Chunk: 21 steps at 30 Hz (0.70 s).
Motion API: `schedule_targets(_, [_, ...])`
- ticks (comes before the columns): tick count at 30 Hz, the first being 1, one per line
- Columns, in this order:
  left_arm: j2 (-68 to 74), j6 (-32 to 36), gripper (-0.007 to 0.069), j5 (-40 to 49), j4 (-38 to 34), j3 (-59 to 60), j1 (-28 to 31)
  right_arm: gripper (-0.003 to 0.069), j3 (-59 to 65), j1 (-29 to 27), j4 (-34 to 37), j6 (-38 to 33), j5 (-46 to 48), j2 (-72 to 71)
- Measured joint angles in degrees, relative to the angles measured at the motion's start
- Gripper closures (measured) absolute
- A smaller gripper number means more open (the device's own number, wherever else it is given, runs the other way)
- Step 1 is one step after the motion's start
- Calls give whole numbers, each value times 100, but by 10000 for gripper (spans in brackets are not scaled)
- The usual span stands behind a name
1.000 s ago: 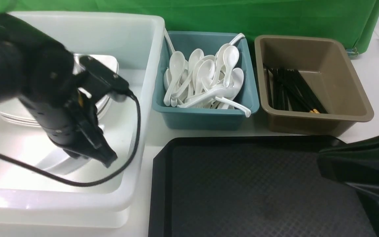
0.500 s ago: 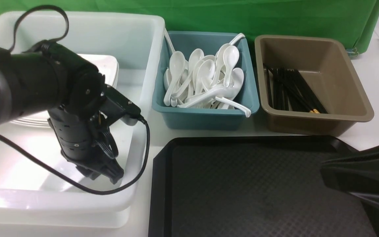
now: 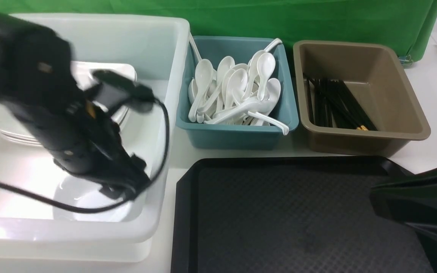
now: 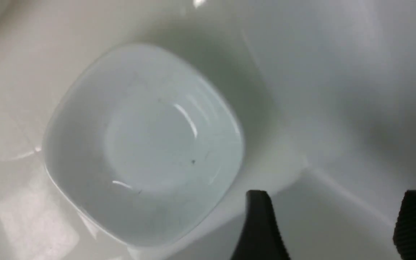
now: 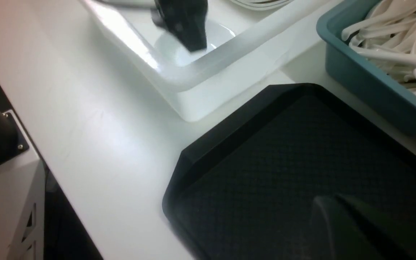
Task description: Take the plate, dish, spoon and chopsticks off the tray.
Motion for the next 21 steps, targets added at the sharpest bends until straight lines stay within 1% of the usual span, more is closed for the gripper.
schedule_targets(2, [-766, 112, 302, -405, -268, 162, 0, 635, 0, 0, -11, 9, 73, 0])
schedule_targets(3, [-927, 136, 327, -509, -327, 187, 0, 635, 0, 0, -19, 9, 86, 0])
schedule_targets(5, [-2084, 476, 487, -1195, -788, 708, 0, 631, 0, 0, -43, 129, 222, 0])
schedule_targets(6, [-2551, 642, 547, -1498, -993, 984, 0, 630, 0, 0, -50, 188, 264, 0])
schedule_targets(7, [-3013, 822, 578, -1812, -1219, 1294, 0, 629, 0, 0, -58, 264, 300, 0])
schedule_targets(9, [-3738, 1128, 601, -2339, -1612, 1834, 0, 627, 0, 0, -87, 441, 353, 0])
schedule_targets(12, [-4861, 1707, 618, -3488, -2361, 2933, 0, 627, 0, 0, -223, 851, 380, 0])
schedule_targets(13, [-4921, 1744, 618, -3558, -2411, 2997, 0, 627, 0, 0, -232, 851, 380, 0])
schedule_targets(14, [-5385, 2020, 618, -4039, -2804, 3467, 0, 627, 0, 0, -296, 961, 386, 0])
schedule_targets(17, [-5853, 2273, 617, -4600, -3063, 4071, 0, 624, 0, 0, -323, 1046, 432, 0])
schedule_targets(21, [-6073, 2332, 615, -4759, -3113, 4475, 0, 623, 0, 0, -329, 1053, 433, 0])
